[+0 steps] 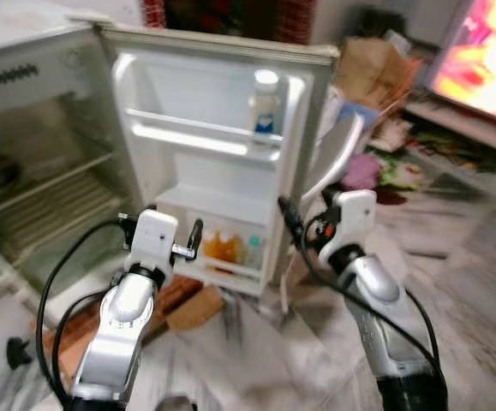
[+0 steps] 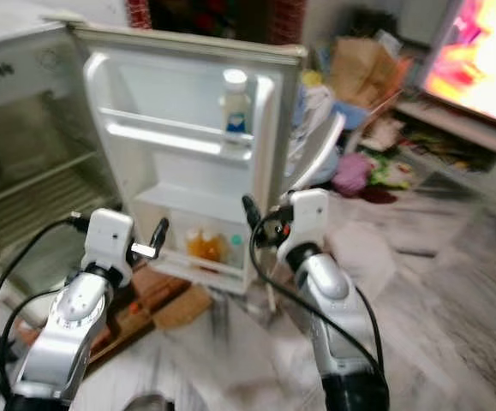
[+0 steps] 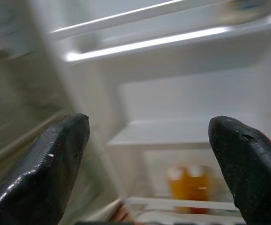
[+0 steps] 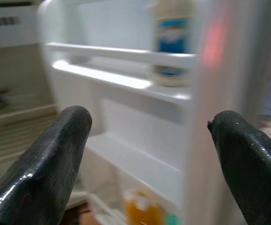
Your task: Restocking fridge
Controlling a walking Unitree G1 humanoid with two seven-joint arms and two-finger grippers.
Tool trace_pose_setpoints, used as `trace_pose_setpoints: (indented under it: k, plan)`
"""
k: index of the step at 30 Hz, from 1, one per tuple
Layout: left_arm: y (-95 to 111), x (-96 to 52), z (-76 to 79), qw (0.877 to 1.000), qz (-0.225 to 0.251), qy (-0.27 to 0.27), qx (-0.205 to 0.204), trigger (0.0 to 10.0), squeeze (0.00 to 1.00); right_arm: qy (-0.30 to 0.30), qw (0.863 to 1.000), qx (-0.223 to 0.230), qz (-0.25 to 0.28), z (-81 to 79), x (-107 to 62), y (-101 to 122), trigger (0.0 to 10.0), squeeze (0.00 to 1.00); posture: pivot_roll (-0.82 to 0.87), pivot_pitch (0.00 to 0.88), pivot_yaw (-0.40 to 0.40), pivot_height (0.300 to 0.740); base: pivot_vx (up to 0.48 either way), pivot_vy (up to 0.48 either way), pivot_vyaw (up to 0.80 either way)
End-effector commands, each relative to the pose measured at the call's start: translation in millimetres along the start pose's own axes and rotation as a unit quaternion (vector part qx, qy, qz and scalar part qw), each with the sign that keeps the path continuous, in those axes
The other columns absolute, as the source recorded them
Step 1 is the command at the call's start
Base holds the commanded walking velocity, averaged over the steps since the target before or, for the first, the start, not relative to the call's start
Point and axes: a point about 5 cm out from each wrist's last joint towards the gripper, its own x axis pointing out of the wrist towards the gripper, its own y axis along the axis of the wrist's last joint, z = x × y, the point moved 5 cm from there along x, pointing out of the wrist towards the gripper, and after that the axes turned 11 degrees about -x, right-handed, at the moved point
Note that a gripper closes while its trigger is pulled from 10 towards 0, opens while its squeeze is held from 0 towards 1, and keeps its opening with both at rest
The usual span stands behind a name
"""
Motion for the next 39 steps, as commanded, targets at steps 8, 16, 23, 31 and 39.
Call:
trace_pose_setpoints:
  k: [8,16,23,31,39]
  plan:
    - [-4,1.5,-7.9,1.000,-0.008,0.015,0.008,10.0,0.00,0.023,0.999,-0.008,0.034,-8.9,6.1,15,10.0,0.00,0.11,0.000,-0.064,0.740,0.438,0.000,0.76]
    - [1,-1.2,0.4,1.000,0.011,0.002,-0.026,10.0,0.00,0.053,0.998,0.008,0.031,-17.0,5.0,12,10.0,0.00,0.11,0.000,-0.068,0.740,0.295,-0.071,0.15]
    - [-3,-8.2,1.4,0.999,0.007,0.000,-0.031,10.0,0.00,0.130,0.991,0.023,0.010,-33.1,-6.1,4,10.0,0.00,0.11,0.000,-0.068,0.740,0.000,0.000,0.00]
    - [-11,-15.7,-2.3,0.999,-0.008,0.018,-0.030,10.0,0.00,0.203,0.978,0.042,-0.012,-48.8,-18.4,-4,10.0,0.00,0.11,0.000,-0.069,0.740,0.000,-0.030,0.00]
    - [-12,-13.6,-1.6,0.999,-0.013,0.022,-0.023,10.0,0.00,0.226,0.973,0.039,-0.015,-53.0,-19.6,-4,10.0,0.00,0.11,0.000,-0.067,0.740,0.000,-0.463,0.00]
